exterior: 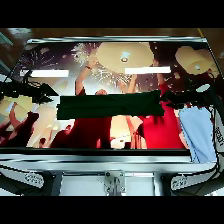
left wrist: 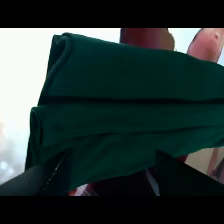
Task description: Fold the shirts.
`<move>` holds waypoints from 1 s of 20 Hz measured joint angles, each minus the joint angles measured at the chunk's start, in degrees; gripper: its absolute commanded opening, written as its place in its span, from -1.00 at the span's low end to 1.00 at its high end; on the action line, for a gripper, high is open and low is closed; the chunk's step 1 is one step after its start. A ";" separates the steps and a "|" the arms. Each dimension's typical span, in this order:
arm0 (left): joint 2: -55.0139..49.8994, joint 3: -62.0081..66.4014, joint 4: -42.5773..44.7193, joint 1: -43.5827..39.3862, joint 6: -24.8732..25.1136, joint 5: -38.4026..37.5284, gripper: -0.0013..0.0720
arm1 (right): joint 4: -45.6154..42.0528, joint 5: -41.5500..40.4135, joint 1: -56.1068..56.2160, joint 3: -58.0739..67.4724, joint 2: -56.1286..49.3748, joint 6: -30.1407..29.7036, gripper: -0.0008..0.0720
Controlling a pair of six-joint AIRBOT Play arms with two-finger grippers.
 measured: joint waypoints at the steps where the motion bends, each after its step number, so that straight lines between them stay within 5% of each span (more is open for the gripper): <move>1: 0.68 0.33 -0.15 -0.81 0.11 -0.83 0.66 | 1.60 0.35 0.22 0.02 -1.11 -0.66 0.89; 4: 2.12 0.81 -0.17 -3.45 0.20 -1.84 0.66 | 6.93 1.33 1.55 0.09 -4.26 -2.89 0.87; 5: 2.40 0.87 -0.20 -4.57 0.22 -2.08 0.66 | 8.26 1.33 2.03 0.13 -4.98 -3.41 0.49; 7: 2.73 0.98 -0.20 -6.80 0.26 -2.08 0.64 | 9.03 1.31 3.26 0.13 -6.19 -4.46 -0.58; 8: 2.84 1.01 -0.20 -8.02 0.31 -1.73 0.61 | 9.38 2.25 3.61 0.37 -6.45 -5.07 -0.81; 9: 2.91 1.03 -0.20 -9.27 0.31 -0.90 0.42 | 9.92 2.91 3.78 0.94 -6.47 -5.99 -0.81; 11: 2.93 1.05 -0.66 -12.17 0.31 0.90 -0.77 | 10.16 5.11 3.69 2.16 -5.90 -7.26 -0.81; 20: -2.86 1.05 -10.97 -32.28 -0.33 14.99 -0.81 | 8.26 19.08 2.05 6.67 12.35 -3.39 -0.81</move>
